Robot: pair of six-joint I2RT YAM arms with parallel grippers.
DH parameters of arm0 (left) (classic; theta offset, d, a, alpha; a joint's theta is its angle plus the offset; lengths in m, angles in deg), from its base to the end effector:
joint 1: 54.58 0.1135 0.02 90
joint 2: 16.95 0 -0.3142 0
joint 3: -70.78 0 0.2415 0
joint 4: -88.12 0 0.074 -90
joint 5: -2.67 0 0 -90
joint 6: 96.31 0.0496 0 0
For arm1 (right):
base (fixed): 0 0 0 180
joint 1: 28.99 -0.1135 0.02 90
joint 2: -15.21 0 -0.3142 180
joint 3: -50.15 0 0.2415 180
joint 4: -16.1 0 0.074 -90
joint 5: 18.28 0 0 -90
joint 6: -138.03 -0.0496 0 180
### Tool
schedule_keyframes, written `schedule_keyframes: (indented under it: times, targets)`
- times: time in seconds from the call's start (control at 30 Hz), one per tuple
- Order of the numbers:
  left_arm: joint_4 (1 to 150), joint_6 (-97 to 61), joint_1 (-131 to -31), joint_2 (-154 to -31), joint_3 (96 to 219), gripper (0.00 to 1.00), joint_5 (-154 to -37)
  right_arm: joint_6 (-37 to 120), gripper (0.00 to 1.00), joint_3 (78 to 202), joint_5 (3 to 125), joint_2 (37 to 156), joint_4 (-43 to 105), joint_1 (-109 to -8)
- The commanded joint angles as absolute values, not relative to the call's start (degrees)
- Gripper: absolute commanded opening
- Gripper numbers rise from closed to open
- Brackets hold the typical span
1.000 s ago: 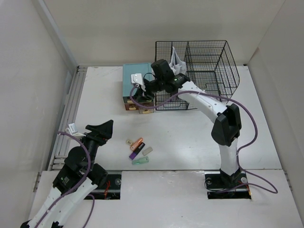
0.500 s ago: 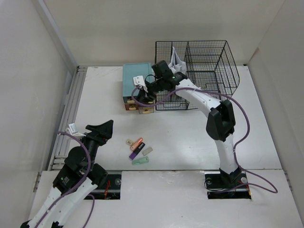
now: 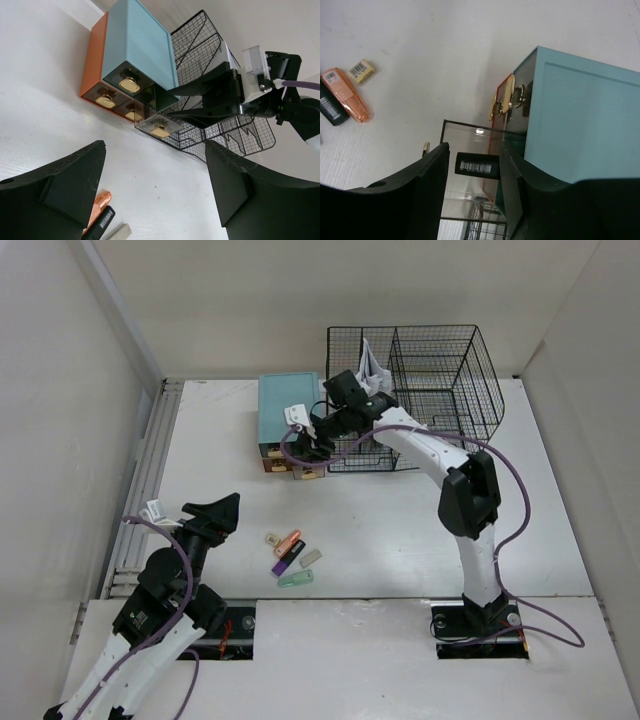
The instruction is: Organize the desk
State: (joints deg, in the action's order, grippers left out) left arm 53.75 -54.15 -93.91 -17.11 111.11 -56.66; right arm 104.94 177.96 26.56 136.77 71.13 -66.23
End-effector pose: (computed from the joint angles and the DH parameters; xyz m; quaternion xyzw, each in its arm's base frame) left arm 0.0210 0.0155 0.2819 -0.2437 0.6302 -0.3649 0.6406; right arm 0.3738 0.3284 0.3255 -0.7249 0.4896 0.2986 0.3816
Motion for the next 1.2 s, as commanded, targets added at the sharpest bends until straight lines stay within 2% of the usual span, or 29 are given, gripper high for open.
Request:
schedule_keyframes:
  times: [0.0, 0.1, 0.17, 0.27, 0.37, 0.53, 0.83, 1.17]
  targets:
    - [55.54, -53.6, -94.04, -13.7, 110.91, 0.78, -56.48, 103.23, 0.49, 177.13, 25.15, 129.48, 68.19, -67.4]
    - [55.54, -53.6, -94.04, -13.7, 110.91, 0.78, -56.48, 102.53, 0.38, 173.45, 21.9, 124.38, 68.19, -69.06]
    - [55.54, -53.6, -94.04, -13.08, 112.05, 0.78, -56.48, 102.53, 0.25, 169.41, 21.27, 120.35, 69.59, -70.47]
    - [55.01, -53.6, -94.04, -11.94, 114.24, 0.77, -56.48, 109.01, 0.18, 164.22, 21.35, 118.57, 75.29, -75.39]
    - [55.01, -52.99, -94.04, -10.62, 117.48, 0.77, -55.79, 110.52, 0.2, 158.26, 25.04, 119.18, 76.55, -81.01]
    - [49.75, -50.35, -94.04, -8.78, 122.68, 0.77, -52.7, 108.68, 0.27, 151.29, 30.24, 121.03, 68.55, -86.56]
    - [45.35, -51.05, -94.04, -6.67, 126.29, 0.77, -50.15, 107.27, 0.38, 154.62, 36.3, 129.37, 67.22, -92.01]
    - [42.71, -50.26, -94.04, -6.67, 128.31, 0.78, -47.78, 107.27, 0.39, 160.95, 38.5, 135.97, 68.81, -94.74]
